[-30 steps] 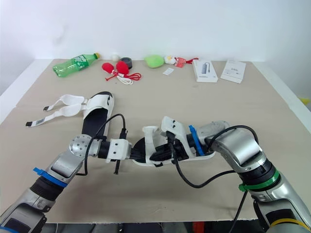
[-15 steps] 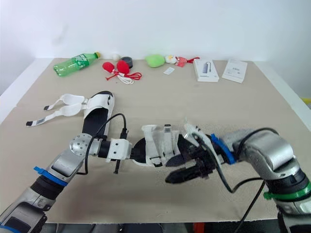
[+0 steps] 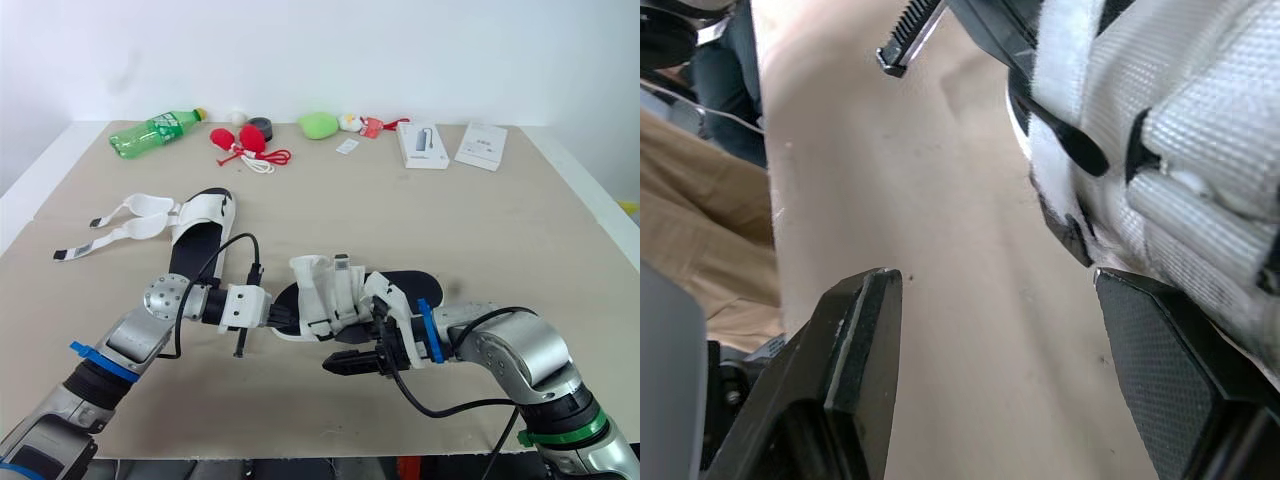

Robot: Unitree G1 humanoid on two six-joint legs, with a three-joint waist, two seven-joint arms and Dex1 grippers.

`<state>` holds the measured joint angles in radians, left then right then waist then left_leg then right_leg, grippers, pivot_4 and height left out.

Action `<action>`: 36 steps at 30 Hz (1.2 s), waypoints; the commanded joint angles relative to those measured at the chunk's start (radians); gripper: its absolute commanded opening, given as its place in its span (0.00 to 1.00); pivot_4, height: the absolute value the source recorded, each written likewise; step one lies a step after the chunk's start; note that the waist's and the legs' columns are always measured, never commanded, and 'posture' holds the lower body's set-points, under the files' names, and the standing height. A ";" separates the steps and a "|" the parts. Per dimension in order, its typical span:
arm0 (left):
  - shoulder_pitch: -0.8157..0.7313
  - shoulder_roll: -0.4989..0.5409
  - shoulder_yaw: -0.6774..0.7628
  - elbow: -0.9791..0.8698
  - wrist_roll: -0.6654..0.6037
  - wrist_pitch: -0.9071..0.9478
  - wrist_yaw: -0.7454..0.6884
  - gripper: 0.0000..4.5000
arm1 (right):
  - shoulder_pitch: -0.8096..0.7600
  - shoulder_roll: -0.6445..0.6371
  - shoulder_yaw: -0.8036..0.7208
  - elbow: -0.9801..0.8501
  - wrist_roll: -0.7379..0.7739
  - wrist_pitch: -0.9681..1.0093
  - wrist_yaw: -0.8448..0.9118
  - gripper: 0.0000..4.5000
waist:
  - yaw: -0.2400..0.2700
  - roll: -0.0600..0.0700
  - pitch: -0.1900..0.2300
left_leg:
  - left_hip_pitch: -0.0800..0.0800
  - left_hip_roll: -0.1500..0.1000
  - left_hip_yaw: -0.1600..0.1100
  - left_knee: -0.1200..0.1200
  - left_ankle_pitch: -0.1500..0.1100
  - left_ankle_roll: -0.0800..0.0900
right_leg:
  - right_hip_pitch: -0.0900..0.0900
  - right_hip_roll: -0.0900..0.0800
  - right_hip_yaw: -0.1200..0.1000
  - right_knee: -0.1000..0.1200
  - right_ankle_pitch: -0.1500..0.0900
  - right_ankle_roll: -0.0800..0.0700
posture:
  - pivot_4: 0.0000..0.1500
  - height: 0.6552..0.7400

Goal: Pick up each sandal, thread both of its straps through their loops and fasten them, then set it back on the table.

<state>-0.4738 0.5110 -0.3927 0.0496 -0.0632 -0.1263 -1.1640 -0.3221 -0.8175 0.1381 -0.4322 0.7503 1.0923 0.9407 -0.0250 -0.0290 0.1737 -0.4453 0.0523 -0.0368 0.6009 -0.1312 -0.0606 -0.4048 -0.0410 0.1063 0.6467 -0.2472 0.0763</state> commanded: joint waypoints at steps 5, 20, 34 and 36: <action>0.017 0.014 -0.039 0.034 0.037 0.009 -0.027 0.00 | -0.034 -0.002 -0.094 -0.038 0.022 -0.006 -0.055 0.74 | 0.000 0.000 0.000 | 0.000 0.000 0.000 0.000 0.000 0.000 | 0.000 0.000 0.000 0.000 0.000 0.000 | 1.00 1.00; 0.014 0.015 -0.036 0.036 0.039 0.011 -0.032 0.00 | -0.069 0.097 -0.086 -0.060 0.140 0.119 -0.151 0.74 | -0.001 0.000 0.000 | 0.000 0.000 0.000 0.000 0.000 0.000 | 0.000 0.000 0.000 0.000 0.000 0.000 | 1.00 1.00; 0.026 0.017 -0.035 0.024 0.042 0.020 -0.023 0.00 | -0.066 0.114 -0.075 -0.006 0.136 0.188 -0.191 0.02 | -0.002 0.000 0.000 | 0.000 0.001 0.000 -0.001 0.000 0.000 | 0.000 0.001 0.000 0.000 0.000 0.000 | 1.00 1.00; 0.026 0.016 -0.036 0.025 0.043 0.019 -0.023 0.00 | -0.043 0.095 -0.070 -0.018 0.151 0.217 -0.182 0.02 | -0.002 0.000 0.000 | 0.000 0.001 0.000 -0.001 0.000 0.000 | 0.000 0.001 0.000 0.000 0.000 0.000 | 1.00 1.00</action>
<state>-0.4755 0.5161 -0.3897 0.0495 -0.0632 -0.1300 -1.1768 -0.3817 -0.7044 0.0752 -0.4274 0.8684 1.2793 0.7442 -0.0266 -0.0289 0.1736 -0.4454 0.0529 -0.0368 0.5995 -0.1312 -0.0605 -0.4048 -0.0403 0.1066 0.6467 -0.2473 0.0760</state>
